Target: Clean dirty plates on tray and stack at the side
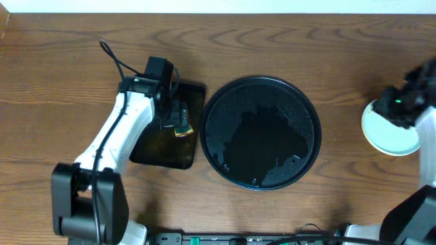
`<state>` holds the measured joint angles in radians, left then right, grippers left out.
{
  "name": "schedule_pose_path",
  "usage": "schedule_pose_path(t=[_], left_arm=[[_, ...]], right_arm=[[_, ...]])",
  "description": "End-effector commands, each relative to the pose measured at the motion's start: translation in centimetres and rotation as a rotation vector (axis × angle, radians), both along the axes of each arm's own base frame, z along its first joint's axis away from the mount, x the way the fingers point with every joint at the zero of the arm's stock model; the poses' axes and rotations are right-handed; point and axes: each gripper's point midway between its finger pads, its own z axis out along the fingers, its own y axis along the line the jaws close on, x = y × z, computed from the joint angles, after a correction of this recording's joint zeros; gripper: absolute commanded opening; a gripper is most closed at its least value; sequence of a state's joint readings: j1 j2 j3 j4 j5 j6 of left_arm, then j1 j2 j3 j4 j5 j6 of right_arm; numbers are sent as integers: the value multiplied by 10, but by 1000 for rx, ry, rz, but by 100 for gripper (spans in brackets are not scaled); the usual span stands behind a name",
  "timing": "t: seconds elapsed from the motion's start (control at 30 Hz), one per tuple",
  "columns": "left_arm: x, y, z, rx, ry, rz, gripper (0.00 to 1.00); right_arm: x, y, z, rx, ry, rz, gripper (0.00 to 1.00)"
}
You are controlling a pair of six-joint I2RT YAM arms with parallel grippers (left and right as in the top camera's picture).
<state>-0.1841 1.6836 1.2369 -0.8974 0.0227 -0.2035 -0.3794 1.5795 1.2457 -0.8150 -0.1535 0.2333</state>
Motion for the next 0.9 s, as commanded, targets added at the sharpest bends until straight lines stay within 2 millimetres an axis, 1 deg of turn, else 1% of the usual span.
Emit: schedule_pose_path(t=[0.0,0.07,0.17,0.23,0.3,0.33,0.37,0.5,0.63,0.77,0.87], left_arm=[[1,24,30,80,-72,37,91],[-5,32,32,82,-55,61,92],[-16,46,33,84,-16,125,92],[-22,53,33,79,6,159,92],[-26,56,34,68,20,173,92],[-27,55,34,60,20,175,92],[-29,54,36,54,15,173,92],[-37,54,44,49,-23,171,92],[-46,54,53,37,-120,160,92],[-60,55,65,23,-250,146,92],[-70,55,77,16,-361,123,92]], right_arm=[[13,54,1,-35,-11,263,41],[16,74,1,-42,-12,327,43],[15,96,-1,-67,8,387,48],[11,108,-3,-69,28,416,54],[6,118,-5,-64,48,443,80],[3,123,-5,-61,57,454,96],[1,128,-5,-59,65,468,99],[-11,132,-3,-85,103,451,99],[-14,142,4,-144,80,483,99],[-20,160,15,-185,1,530,99],[-28,172,25,-192,-83,544,99]])
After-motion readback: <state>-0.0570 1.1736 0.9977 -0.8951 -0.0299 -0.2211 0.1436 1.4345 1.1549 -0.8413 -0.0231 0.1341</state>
